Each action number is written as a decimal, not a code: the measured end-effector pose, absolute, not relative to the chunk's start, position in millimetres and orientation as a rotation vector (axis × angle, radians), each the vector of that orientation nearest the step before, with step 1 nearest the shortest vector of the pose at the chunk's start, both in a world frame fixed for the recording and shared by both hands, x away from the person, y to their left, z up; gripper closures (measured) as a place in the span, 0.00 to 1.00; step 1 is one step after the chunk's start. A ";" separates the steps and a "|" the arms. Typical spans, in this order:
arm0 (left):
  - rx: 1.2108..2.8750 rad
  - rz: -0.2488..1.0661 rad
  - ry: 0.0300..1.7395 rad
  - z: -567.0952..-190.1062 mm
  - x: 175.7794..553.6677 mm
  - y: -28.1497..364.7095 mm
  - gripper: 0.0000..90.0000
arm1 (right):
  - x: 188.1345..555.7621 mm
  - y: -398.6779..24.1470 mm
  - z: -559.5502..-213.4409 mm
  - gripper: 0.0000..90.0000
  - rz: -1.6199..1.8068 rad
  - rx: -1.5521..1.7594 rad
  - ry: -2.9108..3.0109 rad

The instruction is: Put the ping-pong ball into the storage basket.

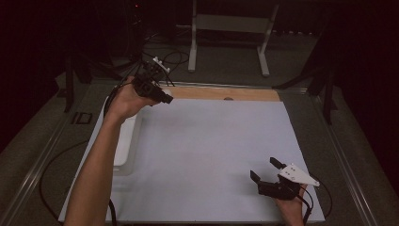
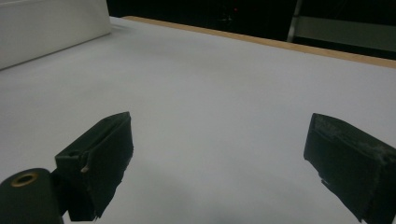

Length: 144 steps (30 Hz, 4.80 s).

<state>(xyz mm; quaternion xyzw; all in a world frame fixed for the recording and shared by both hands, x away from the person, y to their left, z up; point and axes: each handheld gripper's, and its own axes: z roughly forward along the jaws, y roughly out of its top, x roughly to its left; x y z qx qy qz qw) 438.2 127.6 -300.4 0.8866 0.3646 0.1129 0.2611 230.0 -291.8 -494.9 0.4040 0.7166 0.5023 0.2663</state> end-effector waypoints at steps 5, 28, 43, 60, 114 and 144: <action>2.393 0.311 0.997 -299.2 437.2 130.9 0.57 | 230.0 -291.6 -495.0 0.09 1.356 1.089 1.936; 2.378 0.324 1.021 -296.1 434.3 146.5 0.57 | 229.8 -291.7 -494.7 0.09 1.359 1.092 1.931; 2.364 0.333 1.041 -294.7 432.2 156.6 0.57 | 229.7 -291.6 -494.6 0.09 1.359 1.093 1.930; 2.353 0.342 1.066 -292.8 429.9 169.1 0.57 | 229.5 -291.6 -494.5 0.09 1.360 1.092 1.929; 2.321 0.343 1.193 -308.7 421.2 221.2 0.57 | 229.7 -290.2 -495.0 0.09 1.361 1.093 1.934; 2.325 0.316 1.252 -328.3 416.0 241.7 0.57 | 229.6 -289.6 -494.9 0.09 1.357 1.095 1.934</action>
